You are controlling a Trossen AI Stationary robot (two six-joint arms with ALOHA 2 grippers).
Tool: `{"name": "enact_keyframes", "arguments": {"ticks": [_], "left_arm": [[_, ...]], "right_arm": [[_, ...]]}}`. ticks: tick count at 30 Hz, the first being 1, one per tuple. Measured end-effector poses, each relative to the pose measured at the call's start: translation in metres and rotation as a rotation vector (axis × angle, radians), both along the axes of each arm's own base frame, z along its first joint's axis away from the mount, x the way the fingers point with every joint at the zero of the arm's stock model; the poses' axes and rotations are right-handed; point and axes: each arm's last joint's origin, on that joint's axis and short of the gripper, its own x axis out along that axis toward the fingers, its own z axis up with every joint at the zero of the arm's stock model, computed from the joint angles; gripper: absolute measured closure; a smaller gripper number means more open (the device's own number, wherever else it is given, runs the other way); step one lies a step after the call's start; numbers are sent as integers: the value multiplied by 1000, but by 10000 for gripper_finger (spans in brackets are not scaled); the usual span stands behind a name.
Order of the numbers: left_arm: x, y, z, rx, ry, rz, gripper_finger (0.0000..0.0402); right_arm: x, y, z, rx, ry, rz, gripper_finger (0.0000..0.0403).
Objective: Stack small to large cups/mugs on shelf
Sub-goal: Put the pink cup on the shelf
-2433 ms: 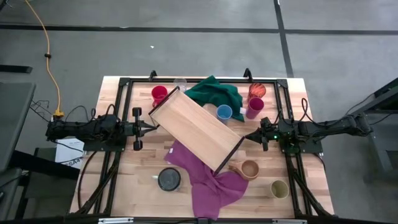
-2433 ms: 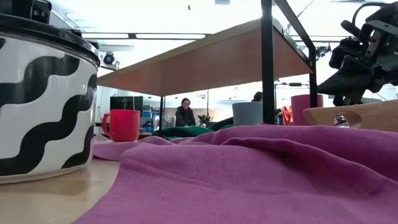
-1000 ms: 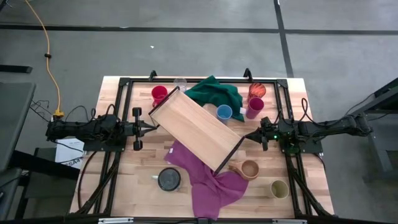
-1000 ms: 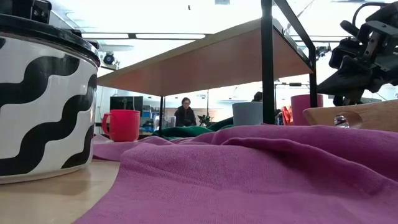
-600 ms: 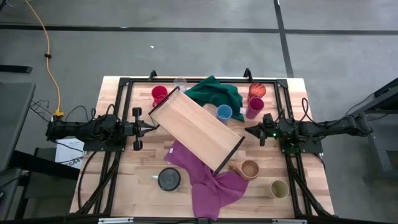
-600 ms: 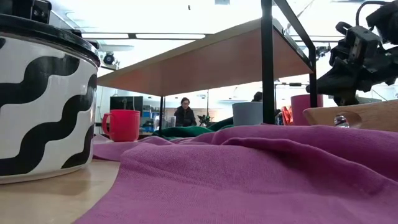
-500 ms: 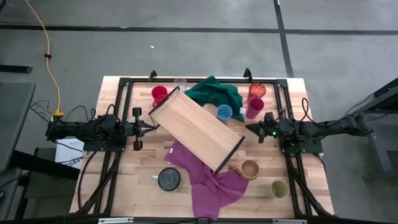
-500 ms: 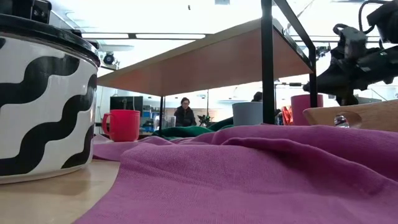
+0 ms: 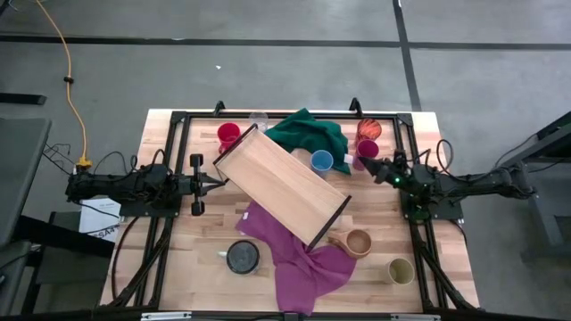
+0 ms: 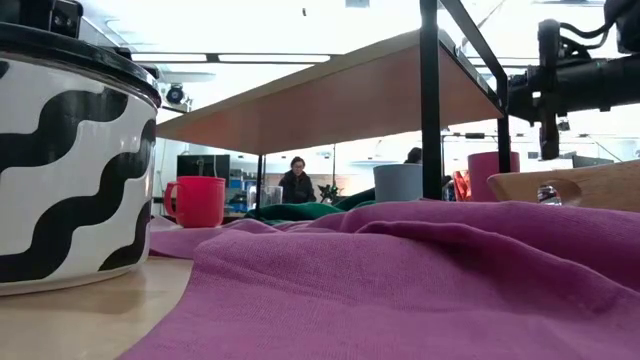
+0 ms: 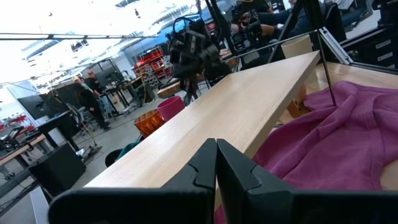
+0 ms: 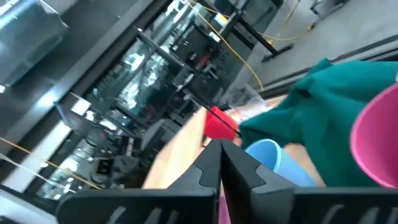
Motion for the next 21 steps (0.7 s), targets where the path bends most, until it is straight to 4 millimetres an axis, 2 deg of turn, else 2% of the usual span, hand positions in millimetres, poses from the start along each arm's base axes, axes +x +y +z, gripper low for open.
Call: {"name": "enact_keyframes", "arguments": {"ticks": [6,11,13,17,21], "left_arm": [[0,0,0,0,0,0,401],[0,0,0,0,0,0,401],[0,0,0,0,0,0,401],[0,0,0,0,0,0,401],[0,0,0,0,0,0,401]], "right_arm": [[0,0,1,124,-85,-5,402],[-2,-4,9,102,-166,-42,402],[-4,-6,21,-16,-197,-57,402],[-10,-7,62,-276,-277,-74,402],[-12,-9,97,-403,-178,-68,402]]}}
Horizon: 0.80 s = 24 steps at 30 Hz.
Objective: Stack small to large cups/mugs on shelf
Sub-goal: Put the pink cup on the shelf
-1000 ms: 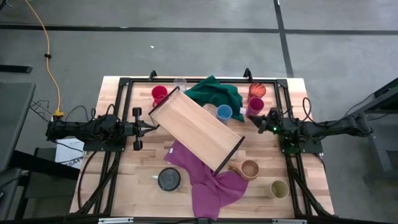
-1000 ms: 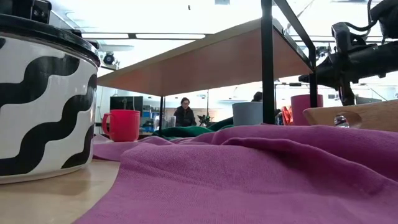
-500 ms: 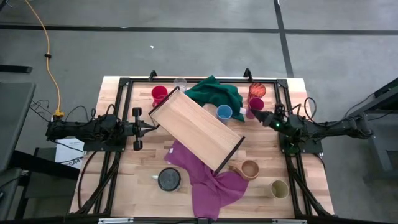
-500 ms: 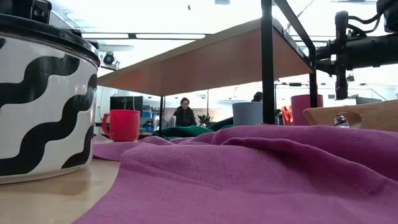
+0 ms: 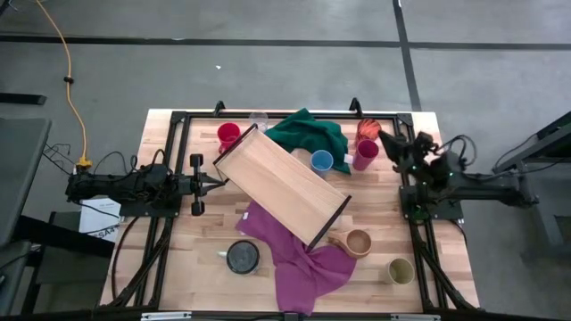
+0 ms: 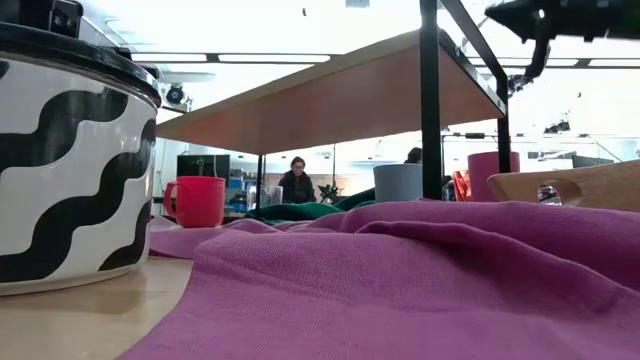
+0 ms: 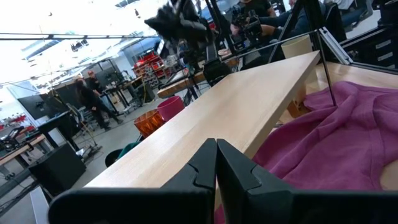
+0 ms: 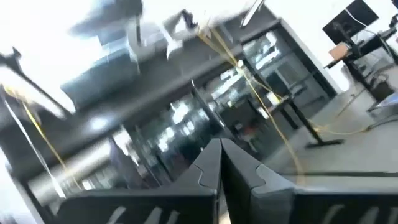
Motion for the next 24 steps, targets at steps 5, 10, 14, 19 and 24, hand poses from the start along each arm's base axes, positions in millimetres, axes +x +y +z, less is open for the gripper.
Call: {"name": "enact_keyframes", "arguments": {"ticks": [5,10,14,19,24], "left_arm": [[0,0,0,0,0,0,401],[0,0,0,0,0,0,401],[0,0,0,0,0,0,401],[0,0,0,0,0,0,401],[0,0,0,0,0,0,401]], "right_arm": [[-10,-2,45,-36,338,-73,402],[-23,-2,83,2,584,-118,402],[-22,-3,92,105,807,-107,402],[2,-5,97,185,1005,-57,402],[36,-11,103,178,1150,-34,402]]}}
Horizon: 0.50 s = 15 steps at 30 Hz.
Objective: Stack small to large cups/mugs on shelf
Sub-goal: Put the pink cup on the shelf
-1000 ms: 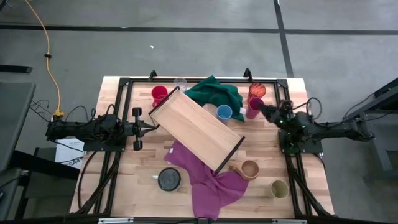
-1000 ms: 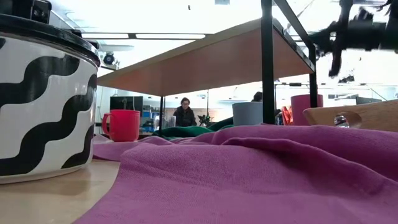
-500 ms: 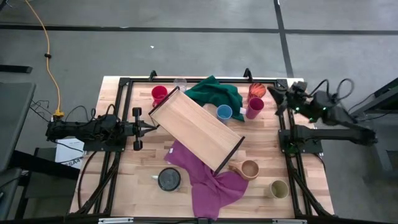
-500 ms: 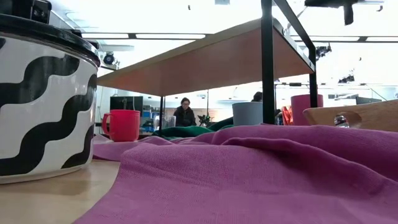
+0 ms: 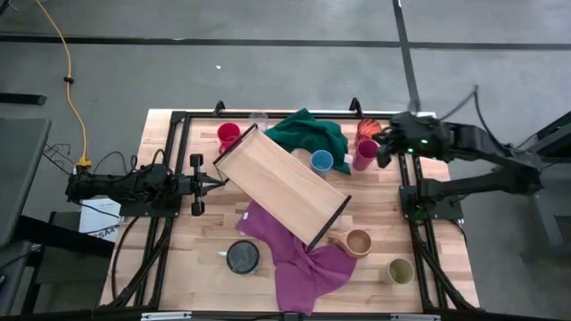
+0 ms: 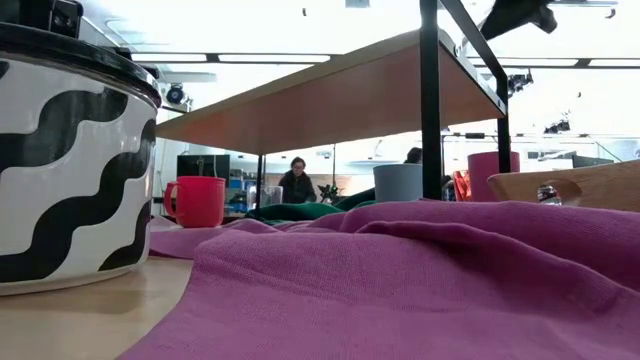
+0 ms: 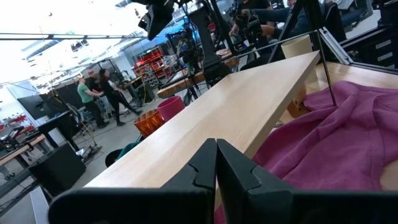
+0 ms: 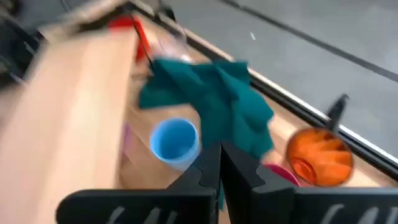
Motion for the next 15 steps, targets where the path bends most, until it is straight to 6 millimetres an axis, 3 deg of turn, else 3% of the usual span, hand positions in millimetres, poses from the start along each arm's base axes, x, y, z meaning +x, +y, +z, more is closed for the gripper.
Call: {"name": "enact_keyframes", "arguments": {"ticks": [7,15], "left_arm": [[0,0,0,0,0,0,401],[0,0,0,0,0,0,401]], "right_arm": [[40,-10,-14,86,350,-5,402],[63,-13,-31,153,521,30,402]]}}
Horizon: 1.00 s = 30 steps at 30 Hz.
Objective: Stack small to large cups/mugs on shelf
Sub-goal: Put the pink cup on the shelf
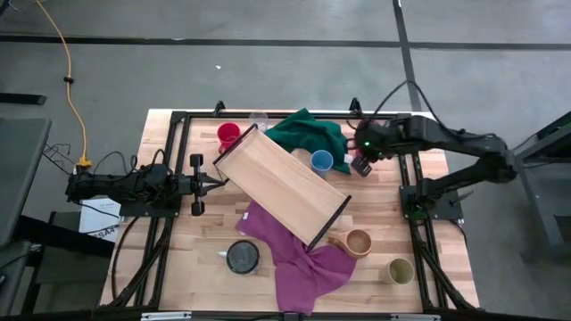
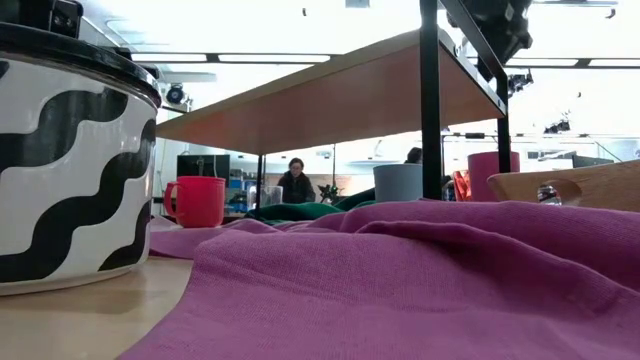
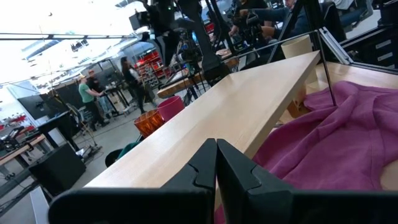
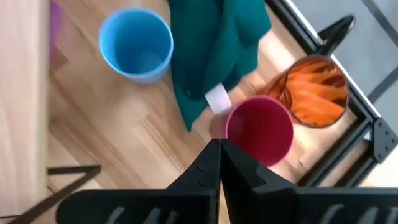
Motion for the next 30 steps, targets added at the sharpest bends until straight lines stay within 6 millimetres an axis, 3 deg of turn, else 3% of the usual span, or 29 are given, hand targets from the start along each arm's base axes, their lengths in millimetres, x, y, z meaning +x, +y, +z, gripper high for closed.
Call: {"name": "enact_keyframes", "arguments": {"ticks": [7,14,22,30], "left_arm": [[0,0,0,0,0,0,401],[0,0,0,0,-1,0,401],[0,0,0,0,0,0,401],[0,0,0,0,0,0,401]], "right_arm": [[-4,-6,-12,61,82,30,402],[-22,-16,-21,114,33,92,402],[-38,-41,-21,219,-25,110,402],[-36,-68,-30,255,-42,88,402]]}}
